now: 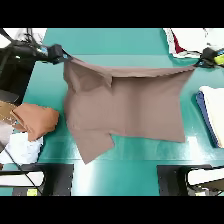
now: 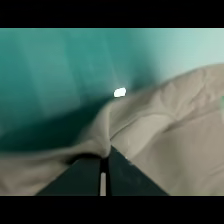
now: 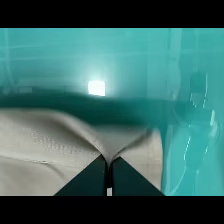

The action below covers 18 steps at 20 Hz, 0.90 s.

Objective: Fold the shirts.

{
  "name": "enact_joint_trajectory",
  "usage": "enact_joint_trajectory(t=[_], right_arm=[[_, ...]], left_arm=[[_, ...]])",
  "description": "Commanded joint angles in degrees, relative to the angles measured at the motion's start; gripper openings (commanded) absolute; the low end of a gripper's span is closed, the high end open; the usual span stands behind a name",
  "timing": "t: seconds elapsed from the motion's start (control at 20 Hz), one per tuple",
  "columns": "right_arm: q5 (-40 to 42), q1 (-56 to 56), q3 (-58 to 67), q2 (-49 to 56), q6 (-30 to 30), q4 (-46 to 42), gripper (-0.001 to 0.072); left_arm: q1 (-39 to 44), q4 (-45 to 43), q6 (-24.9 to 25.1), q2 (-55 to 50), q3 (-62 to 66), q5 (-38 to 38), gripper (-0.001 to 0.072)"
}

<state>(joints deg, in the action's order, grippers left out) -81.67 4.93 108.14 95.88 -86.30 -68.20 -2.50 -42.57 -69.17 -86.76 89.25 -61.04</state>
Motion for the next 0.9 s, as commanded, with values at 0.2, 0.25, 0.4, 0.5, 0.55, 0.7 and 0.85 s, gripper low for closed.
enact_joint_trajectory(t=[0.2, 0.25, 0.4, 0.5, 0.55, 0.7, 0.85], right_arm=[[16.5, -1.2, -0.5, 4.9, 1.1, -1.0, 0.0018], [14.7, -1.2, -0.5, 4.4, 2.2, -1.0, 0.0018], [8.0, -2.4, -2.6, 2.7, 3.3, -6.3, 0.0018], [8.4, -4.1, -8.3, 0.6, 3.3, -8.5, 0.0018], [9.3, -4.9, -11.6, -0.4, 3.3, -8.4, 0.0018], [15.1, -7.2, -21.8, -3.5, 3.2, -8.3, 0.0018], [17.9, -8.8, -27.4, -4.9, 2.3, -7.4, 0.002]], left_arm=[[0.0, -1.2, 9.4, -7.0, 1.9, 9.7, 0.0023], [0.0, -3.9, 9.6, -7.0, 3.5, 6.9, 0.0024], [0.0, -13.2, 9.6, -6.6, 5.5, -2.1, 0.0023], [0.0, -17.5, 9.4, -6.6, 4.3, -5.5, 0.0023], [0.0, -18.2, 9.4, -6.6, 3.0, -5.9, 0.0023], [0.0, -18.6, 9.4, -6.6, -1.6, -6.1, 0.0023], [0.0, -18.6, 8.3, -6.6, -5.1, -7.1, 0.0026]])
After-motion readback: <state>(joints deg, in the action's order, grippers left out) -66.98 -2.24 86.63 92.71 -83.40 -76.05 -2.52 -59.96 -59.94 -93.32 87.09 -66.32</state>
